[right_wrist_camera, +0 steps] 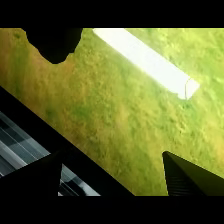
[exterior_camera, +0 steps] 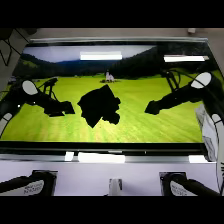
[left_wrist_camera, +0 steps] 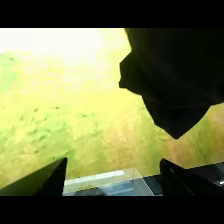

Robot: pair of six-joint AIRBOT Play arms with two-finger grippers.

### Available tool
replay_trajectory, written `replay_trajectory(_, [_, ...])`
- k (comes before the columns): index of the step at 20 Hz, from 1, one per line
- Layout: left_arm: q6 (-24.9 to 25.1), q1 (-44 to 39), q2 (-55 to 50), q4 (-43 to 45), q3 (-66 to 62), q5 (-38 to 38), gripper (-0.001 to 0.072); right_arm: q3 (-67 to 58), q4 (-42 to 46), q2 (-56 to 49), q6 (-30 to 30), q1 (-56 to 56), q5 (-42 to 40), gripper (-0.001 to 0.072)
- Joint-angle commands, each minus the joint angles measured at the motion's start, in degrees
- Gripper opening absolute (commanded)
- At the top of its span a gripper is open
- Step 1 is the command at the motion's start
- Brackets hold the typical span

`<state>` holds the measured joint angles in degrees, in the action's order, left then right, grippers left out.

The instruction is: Fold the shirts.

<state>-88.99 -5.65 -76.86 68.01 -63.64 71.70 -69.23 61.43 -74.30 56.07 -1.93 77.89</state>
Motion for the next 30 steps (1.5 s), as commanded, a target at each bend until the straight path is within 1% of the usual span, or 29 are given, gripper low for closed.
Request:
replay_trajectory(1, [2.0,0.3,0.3,-7.7,9.0,-9.4,0.0684,0.8,-2.7,-5.4,0.9,-6.4,-5.8,0.0659])
replay_trajectory(2, [2.0,0.0,0.2,-9.8,10.6,-13.3,0.0654,0.8,-4.7,-7.1,0.9,-7.1,-5.9,0.0672])
replay_trajectory(4, [2.4,-0.5,-1.5,-12.5,11.2,-18.7,0.0655,0.8,-9.5,-10.2,0.4,-8.0,-6.0,0.0673])
replay_trajectory(6, [5.2,-0.7,-3.5,-16.0,11.1,-22.7,0.0655,0.8,-12.9,-12.3,0.2,-8.5,-6.5,0.0684])
replay_trajectory(9, [9.6,-0.9,-7.5,-22.8,11.1,-24.2,0.0655,0.8,-13.6,-14.6,0.5,-9.8,-8.1,0.0686])
replay_trajectory(11, [11.7,-0.9,-9.4,-25.7,11.1,-24.4,0.0652,0.8,-14.0,-16.1,1.4,-10.8,-9.3,0.0686])
replay_trajectory(12, [12.7,-0.9,-9.8,-26.6,11.1,-25.2,0.0600,0.8,-14.1,-16.8,1.6,-11.2,-10.2,0.0686])
replay_trajectory(13, [13.4,-0.9,-10.0,-27.1,11.1,-26.3,0.0599,0.8,-14.2,-17.2,2.3,-11.8,-11.4,0.0686])
replay_trajectory(14, [13.4,-0.9,-10.0,-27.1,11.1,-27.5,0.0581,0.8,-14.3,-17.6,2.9,-12.5,-12.7,0.0686])
replay_trajectory(15, [13.4,-0.9,-10.0,-27.1,11.1,-28.3,0.0535,0.8,-14.4,-18.0,3.7,-13.4,-14.2,0.0686])
replay_trajectory(16, [13.3,-0.9,-10.0,-27.1,11.1,-28.7,0.0534,0.8,-14.4,-18.4,4.1,-14.4,-15.5,0.0686])
replay_trajectory(19, [13.3,-0.9,-10.0,-27.1,11.1,-29.2,0.0341,0.8,-14.4,-20.5,6.7,-16.6,-18.4,0.0686])
replay_trajectory(20, [13.3,-0.9,-10.0,-27.1,11.1,-29.3,0.0228,0.8,-14.8,-21.1,7.4,-16.9,-18.8,0.0686])
replay_trajectory(22, [13.3,-0.9,-10.0,-27.1,11.1,-29.3,0.0050,0.8,-14.8,-22.1,8.8,-17.3,-19.9,0.0685])
replay_trajectory(23, [13.4,-0.9,-9.9,-27.1,11.1,-29.2,0.0034,0.8,-15.0,-22.4,9.7,-17.6,-20.7,0.0680])
replay_trajectory(25, [13.4,-0.9,-9.7,-27.1,11.1,-29.2,0.0033,0.8,-14.8,-22.7,12.5,-18.4,-22.6,0.0657])
replay_trajectory(27, [14.4,-0.9,-9.2,-27.1,11.1,-29.2,0.0033,0.8,-14.9,-23.4,14.1,-19.8,-23.6,0.0645])
replay_trajectory(28, [14.9,-0.9,-8.9,-27.1,11.1,-29.2,0.0032,0.8,-14.9,-24.0,14.8,-20.4,-23.8,0.0541])
replay_trajectory(29, [14.9,-0.9,-8.3,-27.1,11.1,-29.2,0.0032,0.8,-14.8,-24.7,15.7,-21.0,-24.0,0.0391])
replay_trajectory(30, [14.9,-0.9,-7.7,-27.1,11.1,-29.2,0.0032,0.8,-14.9,-25.3,16.5,-21.2,-24.0,0.0208])
